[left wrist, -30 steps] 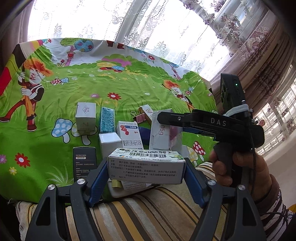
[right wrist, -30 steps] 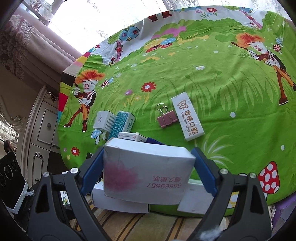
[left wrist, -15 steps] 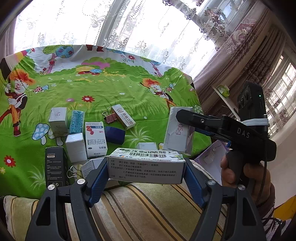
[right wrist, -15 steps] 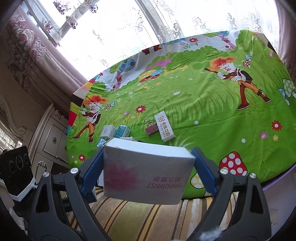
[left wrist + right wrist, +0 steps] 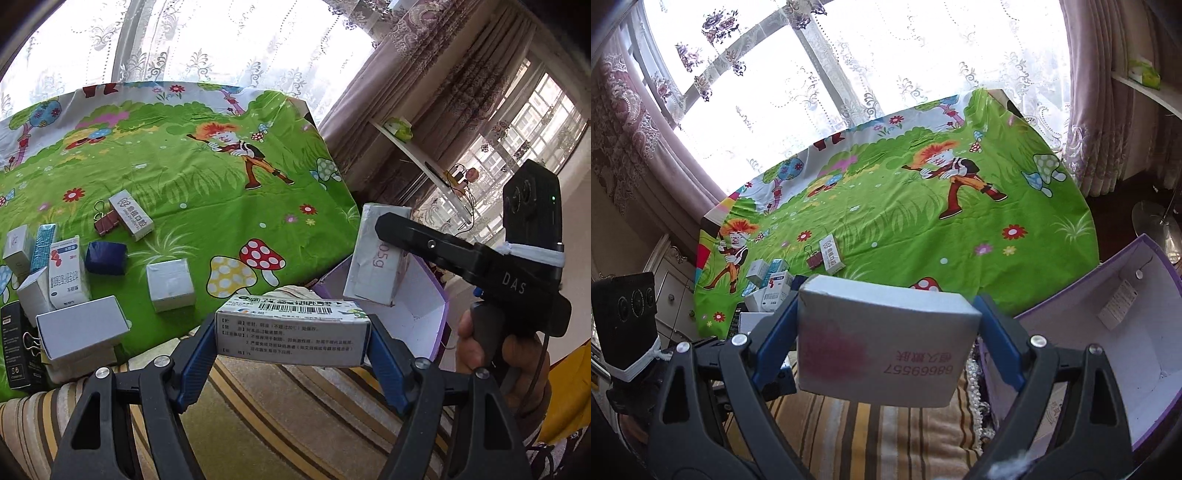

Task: Organize rigid objects
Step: 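Drop both held boxes into the purple-rimmed box with both grippers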

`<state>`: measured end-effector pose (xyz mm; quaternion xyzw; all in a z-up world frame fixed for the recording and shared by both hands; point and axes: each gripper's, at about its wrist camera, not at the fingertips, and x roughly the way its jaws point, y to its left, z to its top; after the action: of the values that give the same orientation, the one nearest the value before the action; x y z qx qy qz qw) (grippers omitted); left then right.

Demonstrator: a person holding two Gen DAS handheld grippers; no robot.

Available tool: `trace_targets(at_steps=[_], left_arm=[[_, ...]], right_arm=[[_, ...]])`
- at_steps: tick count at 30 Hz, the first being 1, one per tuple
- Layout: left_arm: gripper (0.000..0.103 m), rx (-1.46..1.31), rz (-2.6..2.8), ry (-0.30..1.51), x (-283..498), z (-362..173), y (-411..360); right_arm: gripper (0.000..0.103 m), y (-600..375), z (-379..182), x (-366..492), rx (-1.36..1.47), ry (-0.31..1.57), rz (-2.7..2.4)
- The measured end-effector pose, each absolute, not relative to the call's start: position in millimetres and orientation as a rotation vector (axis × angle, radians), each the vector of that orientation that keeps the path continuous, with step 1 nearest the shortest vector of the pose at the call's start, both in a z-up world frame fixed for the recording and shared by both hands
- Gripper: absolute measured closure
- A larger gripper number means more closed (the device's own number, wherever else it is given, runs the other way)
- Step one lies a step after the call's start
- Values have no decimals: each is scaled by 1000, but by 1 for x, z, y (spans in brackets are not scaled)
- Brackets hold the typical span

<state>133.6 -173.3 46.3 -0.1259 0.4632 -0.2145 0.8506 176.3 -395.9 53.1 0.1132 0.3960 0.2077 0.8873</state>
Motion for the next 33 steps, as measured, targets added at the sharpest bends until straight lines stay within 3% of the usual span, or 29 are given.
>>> trace_targets(at_steps=[15,20,26,33], left_arm=[[26,-160,-618,993,143,53,-280],[17,-97,-665,955,141,62,-306],[8,-85,-603,870,136,77,-298],[8,-115,-466,687,128,100,-262]], right_arm=[[10,-521,43,133,229,773,73],[9,-542,45,128,265,746,0],[4,-542,55,125,204,707,-72],[1,-525,75,120,106,629,-105]])
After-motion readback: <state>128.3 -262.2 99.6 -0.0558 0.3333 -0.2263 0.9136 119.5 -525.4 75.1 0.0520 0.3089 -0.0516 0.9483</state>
